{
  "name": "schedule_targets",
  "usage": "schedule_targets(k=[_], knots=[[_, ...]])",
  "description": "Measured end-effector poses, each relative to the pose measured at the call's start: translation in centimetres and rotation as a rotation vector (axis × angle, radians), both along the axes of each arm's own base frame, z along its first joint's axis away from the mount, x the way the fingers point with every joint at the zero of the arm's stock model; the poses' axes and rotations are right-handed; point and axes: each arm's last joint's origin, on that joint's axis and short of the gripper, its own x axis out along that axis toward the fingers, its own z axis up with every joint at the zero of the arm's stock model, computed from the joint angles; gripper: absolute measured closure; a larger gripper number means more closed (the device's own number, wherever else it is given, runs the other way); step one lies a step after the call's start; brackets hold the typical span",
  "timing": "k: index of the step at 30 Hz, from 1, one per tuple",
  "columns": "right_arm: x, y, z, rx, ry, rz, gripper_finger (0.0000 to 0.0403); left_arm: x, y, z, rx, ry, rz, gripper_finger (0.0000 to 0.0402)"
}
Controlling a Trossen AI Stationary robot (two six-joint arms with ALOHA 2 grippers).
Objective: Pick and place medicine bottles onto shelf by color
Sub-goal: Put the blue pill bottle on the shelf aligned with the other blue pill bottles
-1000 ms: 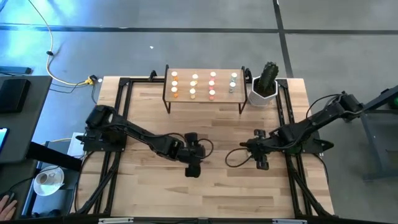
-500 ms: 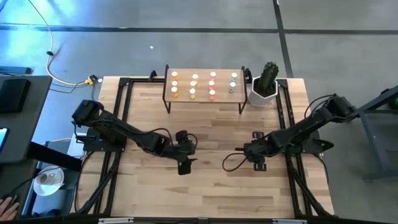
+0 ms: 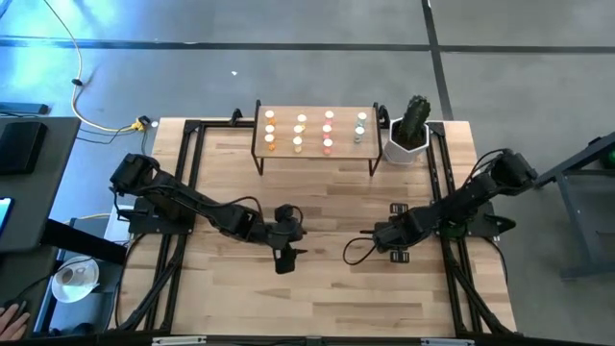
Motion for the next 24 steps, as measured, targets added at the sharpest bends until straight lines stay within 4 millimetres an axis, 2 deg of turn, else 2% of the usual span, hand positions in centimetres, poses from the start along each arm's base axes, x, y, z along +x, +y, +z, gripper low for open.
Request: schedule_targets(k=[4, 12, 16, 24], knots=[[0.0, 0.0, 0.0, 0.002, -0.003, 0.000, 0.0247, 0.0, 0.0, 0.0, -0.001, 0.005, 0.002, 0.0161], [0.0, 0.0, 0.1, 0.007, -0.011, 0.003, 0.0319, 0.0, -0.1, -0.1, -0.053, 0.011, -0.041, 0.0161], [0.2, 0.1, 0.3, 0.013, -0.021, 0.005, 0.0327, 0.1, 0.2, -0.1, -0.141, 0.019, -0.054, 0.0161], [3.1, 2.2, 3.7, 0.014, -0.219, 0.167, 0.0323, 0.4, 1.4, 0.0, -0.410, 0.037, -0.034, 0.0161]])
